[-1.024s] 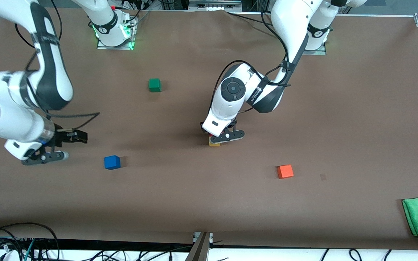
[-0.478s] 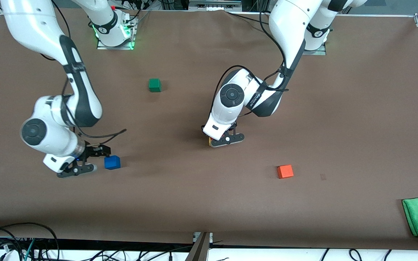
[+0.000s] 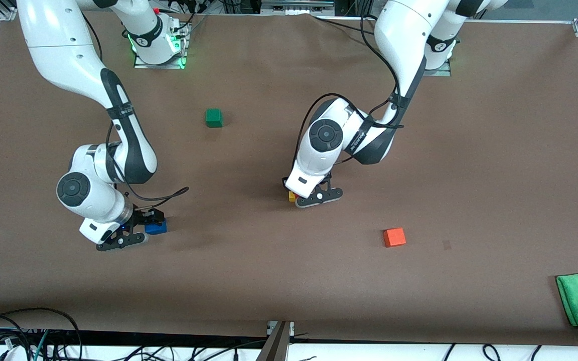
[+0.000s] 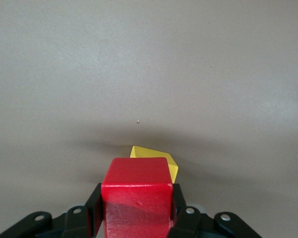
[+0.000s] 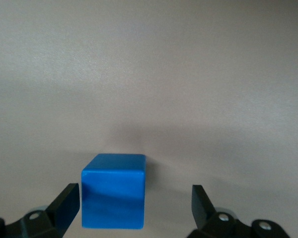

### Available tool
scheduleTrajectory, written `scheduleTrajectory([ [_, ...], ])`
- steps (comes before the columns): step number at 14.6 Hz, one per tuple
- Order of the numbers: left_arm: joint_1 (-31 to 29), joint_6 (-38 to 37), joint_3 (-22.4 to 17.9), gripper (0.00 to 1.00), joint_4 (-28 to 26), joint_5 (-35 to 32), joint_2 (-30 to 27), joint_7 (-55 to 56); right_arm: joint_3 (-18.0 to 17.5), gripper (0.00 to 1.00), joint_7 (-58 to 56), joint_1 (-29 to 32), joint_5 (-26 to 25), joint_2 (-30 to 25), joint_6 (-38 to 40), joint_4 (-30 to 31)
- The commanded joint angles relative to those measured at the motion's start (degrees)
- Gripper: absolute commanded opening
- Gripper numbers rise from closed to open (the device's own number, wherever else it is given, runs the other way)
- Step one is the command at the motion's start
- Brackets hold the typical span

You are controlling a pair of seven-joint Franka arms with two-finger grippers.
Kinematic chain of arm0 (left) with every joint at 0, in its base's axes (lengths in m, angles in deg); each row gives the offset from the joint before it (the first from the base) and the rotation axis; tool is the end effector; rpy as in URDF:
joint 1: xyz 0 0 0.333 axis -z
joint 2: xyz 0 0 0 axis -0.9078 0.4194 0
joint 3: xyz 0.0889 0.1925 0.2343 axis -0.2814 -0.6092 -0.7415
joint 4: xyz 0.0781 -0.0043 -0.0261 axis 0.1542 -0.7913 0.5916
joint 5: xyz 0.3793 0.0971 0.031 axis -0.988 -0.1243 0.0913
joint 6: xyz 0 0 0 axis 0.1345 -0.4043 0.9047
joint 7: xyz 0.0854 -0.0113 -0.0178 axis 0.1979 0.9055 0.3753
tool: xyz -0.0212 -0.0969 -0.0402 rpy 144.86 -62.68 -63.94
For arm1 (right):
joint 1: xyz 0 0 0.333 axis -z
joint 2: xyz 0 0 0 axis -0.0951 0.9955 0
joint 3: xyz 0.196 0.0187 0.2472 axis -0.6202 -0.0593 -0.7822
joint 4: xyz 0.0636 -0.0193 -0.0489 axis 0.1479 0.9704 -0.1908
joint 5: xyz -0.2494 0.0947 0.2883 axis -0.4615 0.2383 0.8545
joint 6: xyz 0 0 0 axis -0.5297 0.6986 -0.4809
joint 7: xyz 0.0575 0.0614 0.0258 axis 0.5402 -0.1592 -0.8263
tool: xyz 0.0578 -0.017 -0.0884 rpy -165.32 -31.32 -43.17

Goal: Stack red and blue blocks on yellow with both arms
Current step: 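Close the right gripper on the blue cube and lift it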

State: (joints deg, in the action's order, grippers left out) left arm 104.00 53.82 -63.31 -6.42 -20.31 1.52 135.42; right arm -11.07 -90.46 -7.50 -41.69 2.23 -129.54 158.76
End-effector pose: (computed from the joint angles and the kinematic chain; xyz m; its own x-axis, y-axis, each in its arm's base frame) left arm 0.5832 -0.4553 0.2622 0.9583 0.2839 -0.0326 0.2858 -0.9501 0.1253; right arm 0.6954 0.0876 0.2186 0.9685 0.2417 0.0591 0.2404 -0.9703 0.0282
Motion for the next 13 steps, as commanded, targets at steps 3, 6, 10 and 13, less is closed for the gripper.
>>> scheduleTrajectory([
  [3, -0.48, 0.48, 0.33, 0.00, 1.92, -1.33, 1.42, 0.25, -0.70, 1.00, -0.81, 0.04, 1.23, 0.98, -0.36, -0.97],
  [6, -0.48, 0.57, 0.33, 0.00, 1.92, -1.33, 1.51, 0.34, -0.70, 0.99, -0.81, 0.04, 1.23, 1.06, -0.36, -0.79],
  [10, -0.39, 0.57, 0.33, 0.00, 2.01, -1.24, 1.59, 0.43, -0.70, 0.91, -0.90, 0.04, 1.23, 1.15, -0.36, -0.79],
  [13, -0.30, 0.57, 0.33, 0.00, 1.92, -1.24, 1.60, 0.60, -0.70, 0.83, -1.07, 0.04, 1.23, 1.59, -0.62, -0.79],
])
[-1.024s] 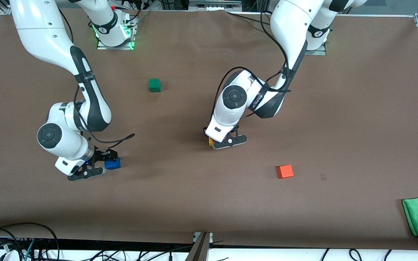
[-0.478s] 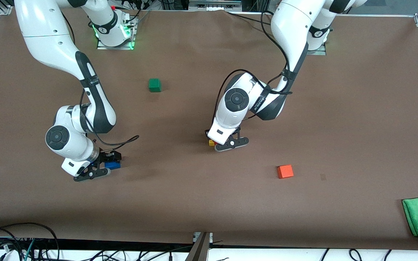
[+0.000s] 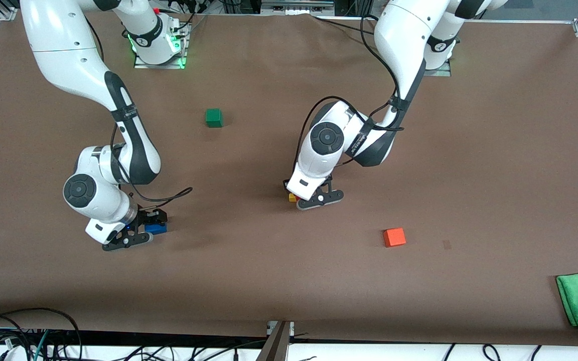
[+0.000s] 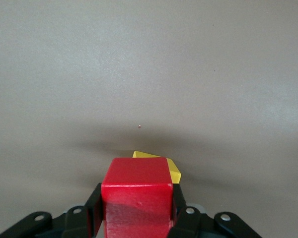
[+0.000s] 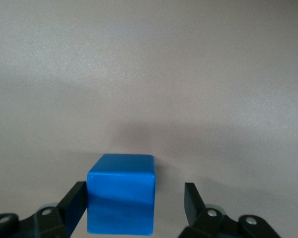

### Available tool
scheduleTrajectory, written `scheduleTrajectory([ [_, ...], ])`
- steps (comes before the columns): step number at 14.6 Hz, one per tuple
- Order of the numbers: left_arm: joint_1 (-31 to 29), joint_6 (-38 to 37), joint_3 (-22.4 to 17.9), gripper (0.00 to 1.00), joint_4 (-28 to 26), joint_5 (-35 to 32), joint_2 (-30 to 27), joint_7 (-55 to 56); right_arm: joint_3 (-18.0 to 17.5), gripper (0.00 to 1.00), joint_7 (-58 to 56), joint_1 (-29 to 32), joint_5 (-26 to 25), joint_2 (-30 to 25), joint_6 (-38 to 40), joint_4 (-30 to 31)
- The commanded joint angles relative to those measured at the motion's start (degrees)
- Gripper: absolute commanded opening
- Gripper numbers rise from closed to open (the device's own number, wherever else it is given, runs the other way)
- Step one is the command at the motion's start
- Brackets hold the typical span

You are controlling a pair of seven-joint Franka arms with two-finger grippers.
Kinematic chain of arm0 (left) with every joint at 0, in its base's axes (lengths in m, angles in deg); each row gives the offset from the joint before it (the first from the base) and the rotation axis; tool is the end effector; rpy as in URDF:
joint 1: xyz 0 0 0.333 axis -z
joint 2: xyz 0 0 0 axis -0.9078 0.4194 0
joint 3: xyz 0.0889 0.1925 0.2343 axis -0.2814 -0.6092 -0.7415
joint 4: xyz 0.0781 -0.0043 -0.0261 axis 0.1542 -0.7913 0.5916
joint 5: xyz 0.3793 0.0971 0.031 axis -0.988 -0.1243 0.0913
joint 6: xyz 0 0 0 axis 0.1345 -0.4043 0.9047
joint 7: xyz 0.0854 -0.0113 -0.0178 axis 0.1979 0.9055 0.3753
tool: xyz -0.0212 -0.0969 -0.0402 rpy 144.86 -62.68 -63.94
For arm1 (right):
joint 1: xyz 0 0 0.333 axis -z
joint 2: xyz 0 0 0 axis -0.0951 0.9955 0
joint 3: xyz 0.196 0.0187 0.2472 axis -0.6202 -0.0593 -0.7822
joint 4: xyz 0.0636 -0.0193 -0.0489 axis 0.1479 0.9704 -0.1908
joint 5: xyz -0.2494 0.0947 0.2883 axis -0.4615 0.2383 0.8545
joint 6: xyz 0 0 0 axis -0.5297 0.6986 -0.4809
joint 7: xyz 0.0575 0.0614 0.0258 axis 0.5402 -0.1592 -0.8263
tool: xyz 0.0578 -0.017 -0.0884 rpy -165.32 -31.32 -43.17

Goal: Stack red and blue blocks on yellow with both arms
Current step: 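Close the right gripper on the blue cube and lift it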

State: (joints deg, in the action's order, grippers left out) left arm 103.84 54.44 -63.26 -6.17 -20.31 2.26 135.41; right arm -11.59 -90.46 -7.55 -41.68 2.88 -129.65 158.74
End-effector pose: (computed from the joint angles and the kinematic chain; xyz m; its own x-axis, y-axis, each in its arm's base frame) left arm 0.5852 -0.4547 0.2557 0.9575 0.2868 -0.0309 0.2884 -0.9491 0.1267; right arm 0.6935 0.0934 0.2106 0.9672 0.2489 0.0502 0.2481 -0.9685 0.0222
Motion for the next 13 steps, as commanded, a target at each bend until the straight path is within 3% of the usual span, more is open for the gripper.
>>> scheduleTrajectory([
  [1, -0.14, -0.05, 0.27, 0.03, 1.67, -1.24, 0.95, 0.88, -0.18, 0.81, -1.25, 0.09, 1.23, 0.94, -0.60, -0.77],
  [6, -0.14, 0.03, 0.27, 0.11, 1.67, -1.24, 1.21, 0.97, -0.53, 0.57, -1.60, 0.09, 1.23, 0.94, -0.51, -0.77],
  [10, -0.14, 0.12, 0.27, 0.23, 1.76, -1.24, 1.30, 1.14, -0.53, 0.28, -1.69, 0.09, 1.23, 0.42, -0.25, -1.21],
  [13, -0.14, 0.12, 0.27, 0.21, 1.76, -1.24, 1.30, 1.14, -0.44, 0.27, -1.25, 0.00, 1.32, -0.89, 3.86, -3.84],
])
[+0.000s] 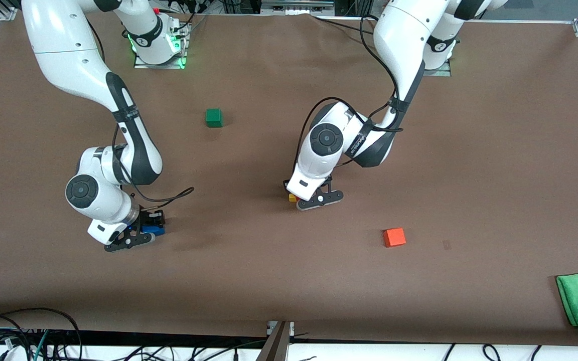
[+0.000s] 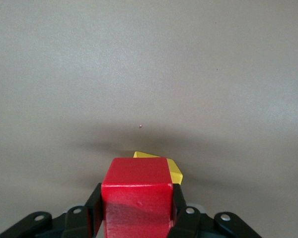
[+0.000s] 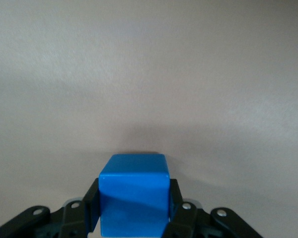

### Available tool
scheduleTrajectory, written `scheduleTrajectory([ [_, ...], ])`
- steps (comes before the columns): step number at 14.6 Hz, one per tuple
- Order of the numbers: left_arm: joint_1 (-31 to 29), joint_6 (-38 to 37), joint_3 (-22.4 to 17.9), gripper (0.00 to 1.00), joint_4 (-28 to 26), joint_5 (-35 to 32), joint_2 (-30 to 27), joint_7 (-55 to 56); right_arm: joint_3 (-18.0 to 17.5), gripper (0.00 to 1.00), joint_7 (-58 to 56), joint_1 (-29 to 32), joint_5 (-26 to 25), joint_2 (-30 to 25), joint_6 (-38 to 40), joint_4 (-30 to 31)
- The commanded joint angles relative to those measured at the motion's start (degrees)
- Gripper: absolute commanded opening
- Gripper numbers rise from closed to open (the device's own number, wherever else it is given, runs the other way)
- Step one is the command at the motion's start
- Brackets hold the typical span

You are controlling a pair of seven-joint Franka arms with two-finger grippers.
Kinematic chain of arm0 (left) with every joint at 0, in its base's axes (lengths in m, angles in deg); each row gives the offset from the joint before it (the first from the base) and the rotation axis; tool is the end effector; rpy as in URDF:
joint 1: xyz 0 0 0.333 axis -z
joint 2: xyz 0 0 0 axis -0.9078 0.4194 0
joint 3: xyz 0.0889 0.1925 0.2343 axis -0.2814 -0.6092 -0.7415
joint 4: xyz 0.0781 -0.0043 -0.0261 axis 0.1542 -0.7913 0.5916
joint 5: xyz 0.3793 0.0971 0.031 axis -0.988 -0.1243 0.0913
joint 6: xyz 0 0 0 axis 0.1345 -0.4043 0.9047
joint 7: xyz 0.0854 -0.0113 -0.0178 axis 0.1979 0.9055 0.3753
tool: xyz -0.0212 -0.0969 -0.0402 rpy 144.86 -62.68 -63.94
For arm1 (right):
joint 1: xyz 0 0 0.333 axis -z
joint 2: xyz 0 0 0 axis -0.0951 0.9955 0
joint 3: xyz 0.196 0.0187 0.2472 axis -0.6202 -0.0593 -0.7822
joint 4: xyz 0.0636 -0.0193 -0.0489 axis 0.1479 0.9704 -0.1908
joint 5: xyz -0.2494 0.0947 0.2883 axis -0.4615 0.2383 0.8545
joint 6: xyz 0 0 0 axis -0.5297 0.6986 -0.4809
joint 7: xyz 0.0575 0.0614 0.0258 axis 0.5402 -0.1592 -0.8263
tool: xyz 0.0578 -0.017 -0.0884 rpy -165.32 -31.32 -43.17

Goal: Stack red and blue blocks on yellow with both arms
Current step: 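Close the right gripper on the blue cube and lift it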

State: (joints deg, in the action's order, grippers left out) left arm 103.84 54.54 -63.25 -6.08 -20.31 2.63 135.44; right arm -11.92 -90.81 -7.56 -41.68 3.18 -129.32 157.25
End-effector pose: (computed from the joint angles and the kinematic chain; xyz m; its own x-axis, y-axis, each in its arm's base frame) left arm 0.5851 -0.4548 0.2518 0.9572 0.2874 -0.0327 0.2893 -0.9492 0.1241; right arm 0.6994 0.0987 0.2174 0.9633 0.2605 0.0650 0.2598 -0.9655 0.0205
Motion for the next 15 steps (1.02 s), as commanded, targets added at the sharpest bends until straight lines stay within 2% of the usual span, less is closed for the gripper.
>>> scheduleTrajectory([
  [1, -0.14, 0.02, 0.27, 0.20, 1.67, -1.24, 0.92, 1.11, -0.02, 0.27, -0.90, 0.28, 1.31, -1.90, 6.08, -3.31],
  [6, 0.21, 0.29, 0.62, 0.15, 3.60, -1.16, 1.89, 2.42, 0.33, 0.27, -0.55, 1.51, 1.49, -9.71, 17.59, -3.85],
  [12, 0.30, 0.29, 0.71, 0.15, 3.87, -1.16, 2.51, 2.52, 2.08, 0.27, -0.02, 1.69, 1.49, -21.58, 33.41, -3.76],
  [15, 0.30, 0.29, 0.71, 0.16, 3.87, -1.16, 2.51, 2.52, 3.84, 0.27, -1.07, 1.69, 1.40, -24.14, 35.63, -3.84],
])
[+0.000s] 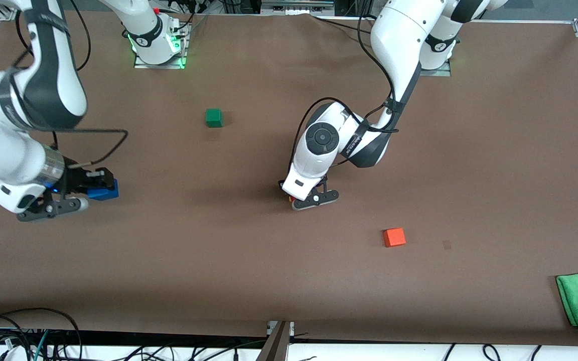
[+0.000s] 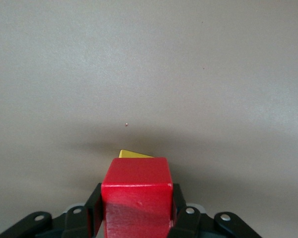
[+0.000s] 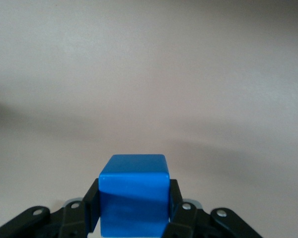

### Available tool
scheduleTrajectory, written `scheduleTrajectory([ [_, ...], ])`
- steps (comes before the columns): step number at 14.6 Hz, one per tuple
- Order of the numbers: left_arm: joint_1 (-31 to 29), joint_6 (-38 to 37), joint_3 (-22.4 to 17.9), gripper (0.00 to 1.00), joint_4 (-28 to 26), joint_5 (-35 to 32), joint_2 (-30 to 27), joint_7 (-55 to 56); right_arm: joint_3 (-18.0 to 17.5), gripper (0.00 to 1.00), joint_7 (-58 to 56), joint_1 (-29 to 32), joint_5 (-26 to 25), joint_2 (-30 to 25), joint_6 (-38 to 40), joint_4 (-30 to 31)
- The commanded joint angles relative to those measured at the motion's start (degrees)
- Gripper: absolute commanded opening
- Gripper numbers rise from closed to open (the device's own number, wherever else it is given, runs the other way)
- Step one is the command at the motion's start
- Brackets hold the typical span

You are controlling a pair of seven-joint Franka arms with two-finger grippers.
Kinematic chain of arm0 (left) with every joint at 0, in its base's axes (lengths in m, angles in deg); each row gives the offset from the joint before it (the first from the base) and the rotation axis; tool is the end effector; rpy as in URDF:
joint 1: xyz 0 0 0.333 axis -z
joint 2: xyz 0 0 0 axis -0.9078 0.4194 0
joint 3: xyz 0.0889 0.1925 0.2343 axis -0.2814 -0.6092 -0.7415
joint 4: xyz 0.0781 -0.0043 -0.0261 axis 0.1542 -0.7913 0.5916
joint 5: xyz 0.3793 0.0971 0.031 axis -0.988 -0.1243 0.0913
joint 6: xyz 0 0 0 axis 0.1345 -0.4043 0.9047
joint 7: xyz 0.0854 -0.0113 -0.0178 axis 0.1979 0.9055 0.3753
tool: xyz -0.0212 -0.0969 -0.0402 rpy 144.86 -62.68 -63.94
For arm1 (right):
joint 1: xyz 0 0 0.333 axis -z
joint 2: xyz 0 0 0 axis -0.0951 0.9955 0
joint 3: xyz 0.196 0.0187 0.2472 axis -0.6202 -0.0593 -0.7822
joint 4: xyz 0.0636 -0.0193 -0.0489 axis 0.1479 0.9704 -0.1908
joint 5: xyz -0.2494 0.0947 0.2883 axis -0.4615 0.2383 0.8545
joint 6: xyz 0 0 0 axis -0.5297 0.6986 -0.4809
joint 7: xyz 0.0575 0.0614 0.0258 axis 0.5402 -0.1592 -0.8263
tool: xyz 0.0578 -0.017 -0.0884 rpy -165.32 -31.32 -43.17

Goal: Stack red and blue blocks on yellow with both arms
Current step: 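Open the left gripper and withdraw while the right gripper carries blue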

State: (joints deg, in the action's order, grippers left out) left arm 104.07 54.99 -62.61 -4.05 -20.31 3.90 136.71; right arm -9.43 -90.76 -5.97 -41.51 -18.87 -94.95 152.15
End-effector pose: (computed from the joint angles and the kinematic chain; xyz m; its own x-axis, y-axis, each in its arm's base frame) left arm 0.5853 -0.4669 0.2523 0.9545 0.2969 -0.0294 0.2980 -0.9436 0.1444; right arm 0.6549 0.0543 0.4718 0.9771 0.2059 -0.0536 0.2039 -0.9782 -0.0402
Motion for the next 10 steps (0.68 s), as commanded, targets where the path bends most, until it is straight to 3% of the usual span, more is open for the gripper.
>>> scheduleTrajectory([
  [1, 0.08, -0.16, 0.07, 0.18, 1.84, -1.16, 1.33, 1.25, 1.62, 0.27, -1.21, 0.09, 1.15, -2.79, 2.13, 1.25],
  [5, 0.16, -0.16, 0.07, 0.35, 1.75, -1.24, 1.50, 1.96, 1.71, 0.27, -1.83, 0.09, 1.14, -2.71, 2.94, 1.52],
  [7, 0.16, 0.28, 0.07, 0.31, 1.75, -1.33, 1.68, 1.96, 1.53, 0.27, -1.65, -0.35, 1.23, -2.53, 2.32, 1.60],
  [10, 0.16, 0.54, 0.07, 0.36, 1.66, -1.33, 1.68, 2.04, 1.44, 0.27, -1.30, -0.53, 1.14, -2.44, 2.14, 1.60],
])
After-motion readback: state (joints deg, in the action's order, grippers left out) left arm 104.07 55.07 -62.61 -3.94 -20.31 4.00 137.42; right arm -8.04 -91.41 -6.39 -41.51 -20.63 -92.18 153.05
